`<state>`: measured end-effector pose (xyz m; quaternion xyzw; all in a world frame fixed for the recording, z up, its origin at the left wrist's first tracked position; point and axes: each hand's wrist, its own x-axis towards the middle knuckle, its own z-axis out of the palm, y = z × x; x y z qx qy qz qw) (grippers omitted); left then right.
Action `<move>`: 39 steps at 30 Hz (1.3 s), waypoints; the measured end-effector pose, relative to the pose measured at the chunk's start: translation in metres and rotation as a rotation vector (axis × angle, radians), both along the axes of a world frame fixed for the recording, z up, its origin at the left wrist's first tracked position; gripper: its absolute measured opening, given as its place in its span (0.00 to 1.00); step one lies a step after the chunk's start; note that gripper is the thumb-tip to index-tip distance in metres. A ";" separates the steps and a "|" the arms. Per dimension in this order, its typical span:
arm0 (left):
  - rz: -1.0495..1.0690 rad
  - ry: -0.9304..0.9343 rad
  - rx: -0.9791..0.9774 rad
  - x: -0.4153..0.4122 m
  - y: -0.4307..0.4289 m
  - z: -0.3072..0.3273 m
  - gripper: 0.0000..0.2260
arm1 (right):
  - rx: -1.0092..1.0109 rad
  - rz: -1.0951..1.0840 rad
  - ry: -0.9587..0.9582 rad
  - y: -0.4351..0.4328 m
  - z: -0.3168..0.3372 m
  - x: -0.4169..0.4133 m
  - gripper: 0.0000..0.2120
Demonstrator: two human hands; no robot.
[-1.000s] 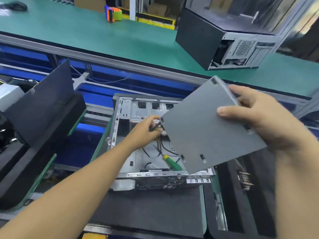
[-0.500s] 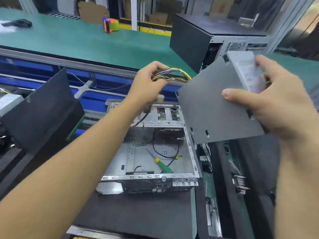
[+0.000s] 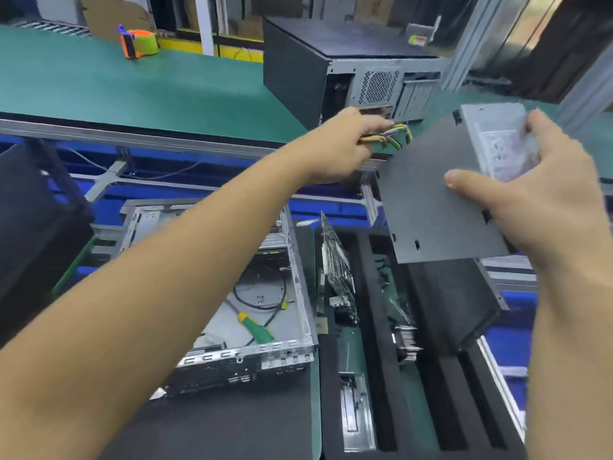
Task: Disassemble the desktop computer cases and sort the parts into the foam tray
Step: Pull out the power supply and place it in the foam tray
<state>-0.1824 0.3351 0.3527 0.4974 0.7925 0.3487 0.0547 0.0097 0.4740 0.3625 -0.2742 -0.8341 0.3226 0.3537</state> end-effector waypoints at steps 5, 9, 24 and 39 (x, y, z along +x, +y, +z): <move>0.237 0.075 -0.195 -0.021 -0.001 -0.074 0.18 | -0.033 -0.066 0.012 0.039 -0.010 0.022 0.54; 0.292 -0.298 -0.118 -0.030 -0.020 -0.130 0.10 | -0.023 -0.080 0.040 0.058 -0.014 0.023 0.52; 0.551 -0.745 -0.352 0.040 0.048 -0.226 0.28 | -0.070 -0.027 -0.098 0.087 -0.057 0.016 0.52; 0.695 -0.623 -0.334 -0.002 0.077 -0.259 0.14 | -0.084 -0.251 -0.077 0.095 -0.047 0.016 0.53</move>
